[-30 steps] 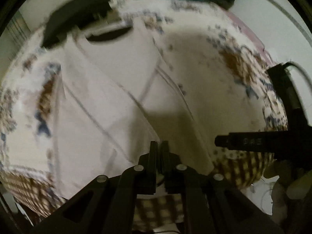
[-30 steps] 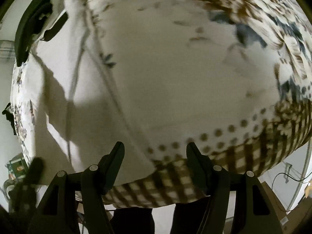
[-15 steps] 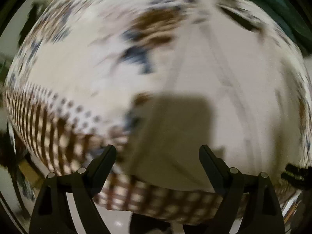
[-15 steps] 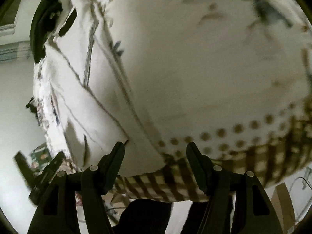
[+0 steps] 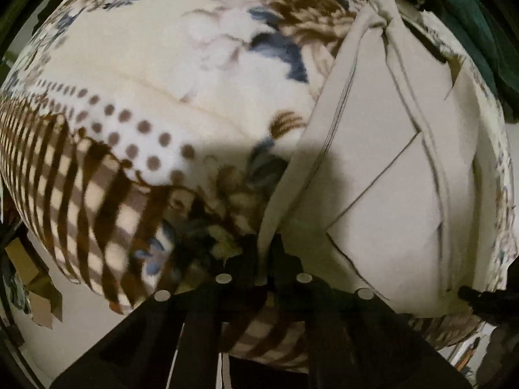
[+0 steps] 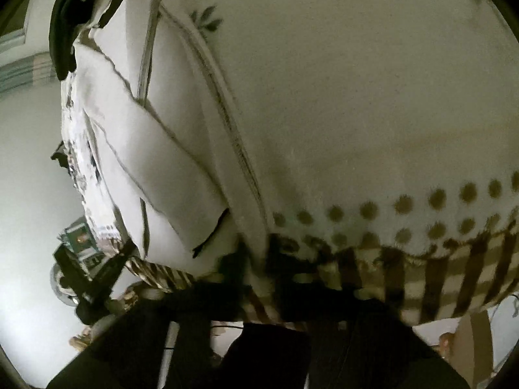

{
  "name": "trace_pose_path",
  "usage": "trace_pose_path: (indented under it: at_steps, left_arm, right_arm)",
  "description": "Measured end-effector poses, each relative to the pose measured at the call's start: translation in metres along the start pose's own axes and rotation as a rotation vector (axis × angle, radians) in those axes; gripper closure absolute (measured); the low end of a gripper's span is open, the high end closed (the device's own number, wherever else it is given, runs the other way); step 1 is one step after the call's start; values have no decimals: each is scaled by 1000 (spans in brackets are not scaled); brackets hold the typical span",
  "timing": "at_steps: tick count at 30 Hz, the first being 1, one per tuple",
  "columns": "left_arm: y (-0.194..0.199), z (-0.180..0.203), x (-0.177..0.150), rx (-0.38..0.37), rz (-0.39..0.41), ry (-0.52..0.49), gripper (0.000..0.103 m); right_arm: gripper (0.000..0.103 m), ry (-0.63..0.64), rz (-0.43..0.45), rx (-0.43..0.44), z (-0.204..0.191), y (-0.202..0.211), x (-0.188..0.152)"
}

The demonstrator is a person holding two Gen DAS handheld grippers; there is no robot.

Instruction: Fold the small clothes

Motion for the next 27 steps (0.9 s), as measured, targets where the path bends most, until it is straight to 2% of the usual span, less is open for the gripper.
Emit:
trace_pose_path:
  at_steps: [7, 12, 16, 18, 21, 23, 24, 25, 26, 27]
  left_arm:
    - [47, -21, 17, -78, -22, 70, 99]
    - [67, -12, 63, -145, 7, 103, 99]
    - [59, 15, 123, -173, 76, 69, 99]
    - [46, 42, 157, -194, 107, 36, 98]
    - [29, 60, 207, -214, 150, 20, 97]
    - [23, 61, 231, -215, 154, 23, 96]
    - [23, 60, 240, -218, 158, 30, 93]
    - [24, 56, 245, -221, 168, 39, 82]
    - [25, 54, 247, -229, 174, 45, 75]
    - [23, 50, 246, -238, 176, 49, 57]
  right_arm:
    - [100, -51, 35, 21, -6, 29, -6]
    - [100, -40, 62, 68, -35, 54, 11]
    - [100, -31, 122, 98, -66, 70, 54]
    - [100, -36, 164, 97, -77, 77, 84]
    - [99, -47, 232, 96, -91, 83, 137]
    - [92, -101, 237, 132, -91, 82, 167]
    - [77, -116, 236, 138, -92, 83, 176]
    - [55, -122, 254, 137, -92, 88, 183]
    - [46, -115, 281, 127, -92, 94, 187]
    - [41, -99, 306, 108, -93, 99, 189]
Point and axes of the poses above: each gripper's, at about its wrist camera, not at the fingertips, and y roughly against the way its jaws point, z to its right, x to its top, the point moved 3 cm from there along -y, roughly the way its jaws point, and after that the axes turned 3 degrees about z, right-handed, at the moved point
